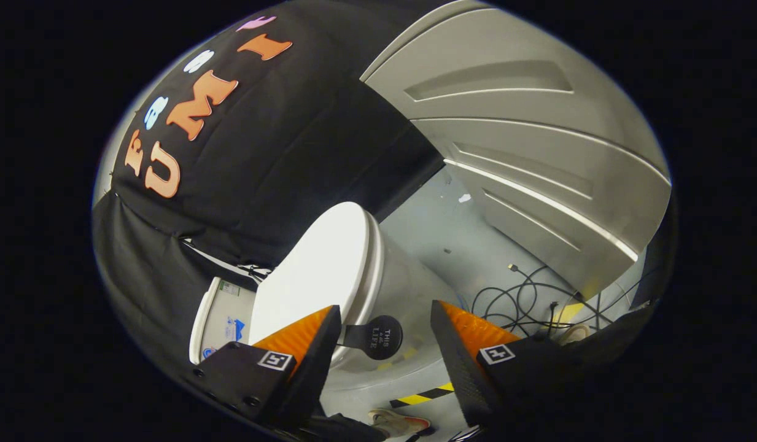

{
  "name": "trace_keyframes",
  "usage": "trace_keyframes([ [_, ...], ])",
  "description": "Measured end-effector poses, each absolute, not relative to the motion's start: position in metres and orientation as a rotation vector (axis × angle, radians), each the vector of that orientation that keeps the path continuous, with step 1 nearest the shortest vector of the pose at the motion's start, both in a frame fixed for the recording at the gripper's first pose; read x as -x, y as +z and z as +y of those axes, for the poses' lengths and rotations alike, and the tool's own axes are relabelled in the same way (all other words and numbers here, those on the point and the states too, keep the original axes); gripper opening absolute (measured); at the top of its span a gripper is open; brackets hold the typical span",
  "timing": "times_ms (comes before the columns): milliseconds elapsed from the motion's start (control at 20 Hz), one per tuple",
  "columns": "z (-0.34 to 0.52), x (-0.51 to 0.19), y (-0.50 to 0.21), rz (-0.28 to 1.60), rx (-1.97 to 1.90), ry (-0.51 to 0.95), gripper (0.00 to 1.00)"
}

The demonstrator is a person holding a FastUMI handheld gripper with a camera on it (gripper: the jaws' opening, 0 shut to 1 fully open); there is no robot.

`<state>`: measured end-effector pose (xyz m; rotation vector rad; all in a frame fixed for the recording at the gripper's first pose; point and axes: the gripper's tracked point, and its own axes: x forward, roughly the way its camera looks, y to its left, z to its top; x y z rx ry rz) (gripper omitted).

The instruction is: Open the toilet lid.

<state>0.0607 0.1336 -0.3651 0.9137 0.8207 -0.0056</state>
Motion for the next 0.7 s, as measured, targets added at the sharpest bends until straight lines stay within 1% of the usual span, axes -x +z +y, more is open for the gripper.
trace_keyframes([
  [50, 0.137, -0.06, -0.367, 0.827, -0.937, 0.004, 0.9],
  [150, 0.142, -0.058, -0.371, 0.854, -0.973, 0.022, 0.87],
  [350, 0.151, -0.056, -0.374, 0.884, -1.019, 0.044, 0.66],
  [450, 0.151, -0.056, -0.375, 0.886, -1.035, 0.045, 0.54],
  [700, 0.147, -0.057, -0.38, 0.89, -1.05, 0.037, 0.54],
])
